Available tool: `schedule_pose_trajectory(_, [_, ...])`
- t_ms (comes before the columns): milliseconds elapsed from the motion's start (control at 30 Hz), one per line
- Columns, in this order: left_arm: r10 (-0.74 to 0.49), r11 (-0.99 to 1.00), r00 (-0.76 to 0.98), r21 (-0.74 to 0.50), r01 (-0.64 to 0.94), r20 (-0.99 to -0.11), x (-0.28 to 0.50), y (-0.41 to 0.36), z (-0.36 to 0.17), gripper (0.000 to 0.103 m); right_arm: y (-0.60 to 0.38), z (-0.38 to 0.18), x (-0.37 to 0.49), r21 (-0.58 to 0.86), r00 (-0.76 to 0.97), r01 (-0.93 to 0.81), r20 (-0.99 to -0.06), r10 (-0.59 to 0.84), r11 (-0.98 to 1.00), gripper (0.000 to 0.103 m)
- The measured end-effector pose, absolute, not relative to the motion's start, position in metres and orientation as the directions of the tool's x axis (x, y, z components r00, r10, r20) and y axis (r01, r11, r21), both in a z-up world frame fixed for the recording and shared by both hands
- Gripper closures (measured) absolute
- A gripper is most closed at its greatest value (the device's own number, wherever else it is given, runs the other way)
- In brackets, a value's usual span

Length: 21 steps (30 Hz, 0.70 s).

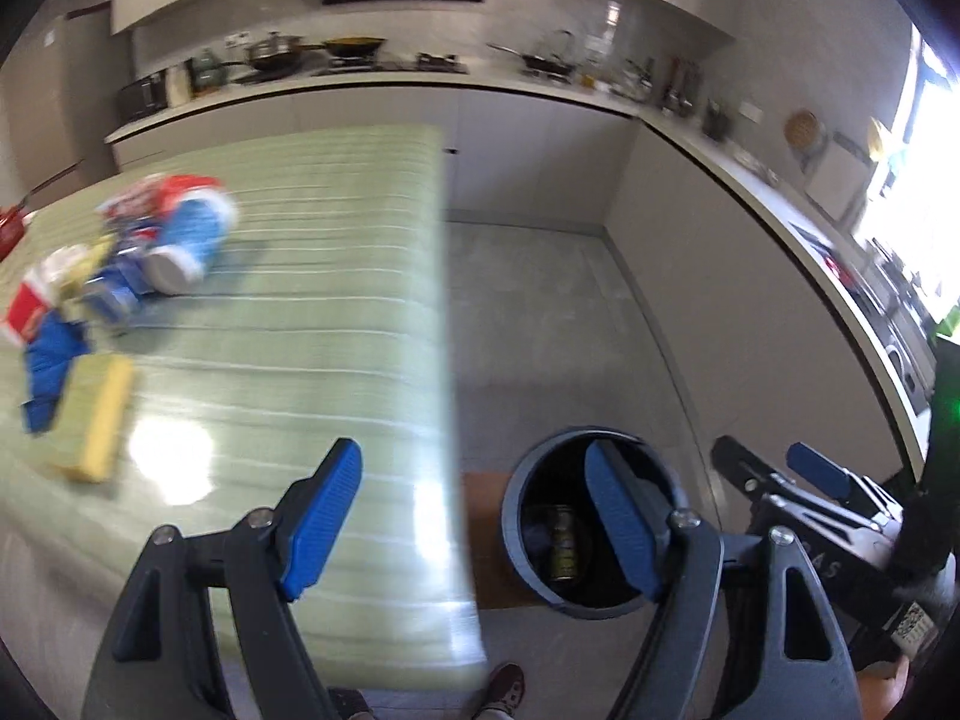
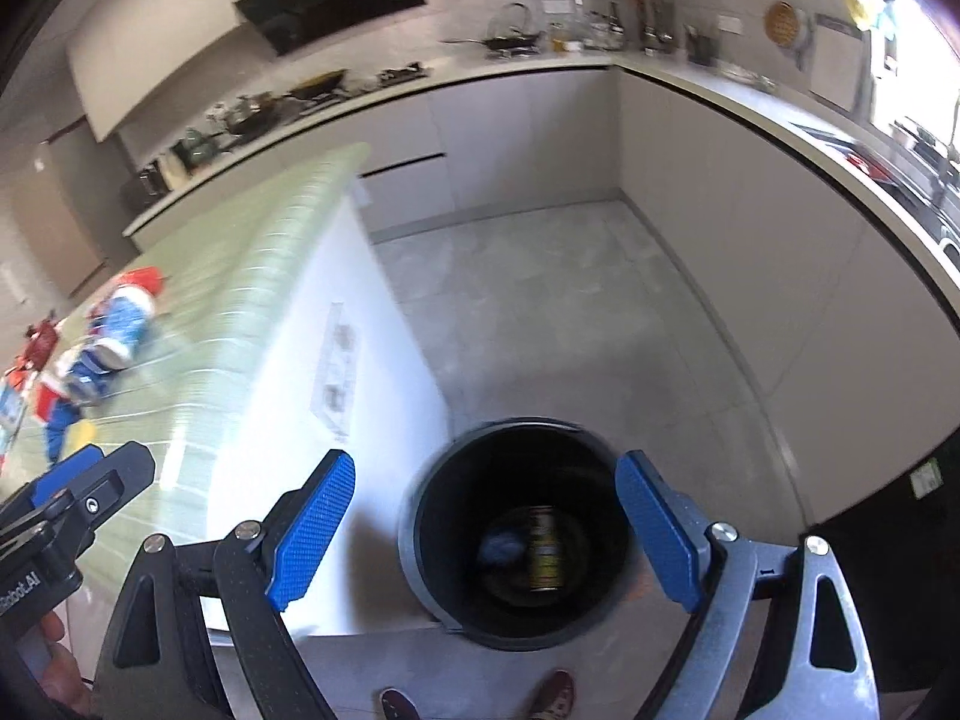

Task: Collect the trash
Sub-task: 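Move both tools back over the table toward the blue cloth and sponge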

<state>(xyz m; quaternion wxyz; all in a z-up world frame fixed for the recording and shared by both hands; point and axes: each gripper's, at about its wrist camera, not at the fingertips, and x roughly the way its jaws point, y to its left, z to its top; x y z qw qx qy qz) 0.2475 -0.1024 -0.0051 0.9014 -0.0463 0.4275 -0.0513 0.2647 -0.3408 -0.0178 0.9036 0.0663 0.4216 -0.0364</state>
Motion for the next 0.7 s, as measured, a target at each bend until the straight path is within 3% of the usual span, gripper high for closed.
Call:
schedule_pose_trajectory(333, [-0.008,0.994,0.660,-0.080,-0.078,-0.751,0.230,0.056,-0.007,0.025,-0.169,-0.017,0.263,0.082,0.669,0.037,-0.742,0.036,0.996,0.013])
schedule_pose_trajectory(700, [0.122,0.974,0.642,-0.034,-0.226,-0.757,0.238,0.163,-0.024,0.025,-0.038,-0.023,0.282,0.059,0.655,-0.119,-0.745,0.123,0.991,0.013])
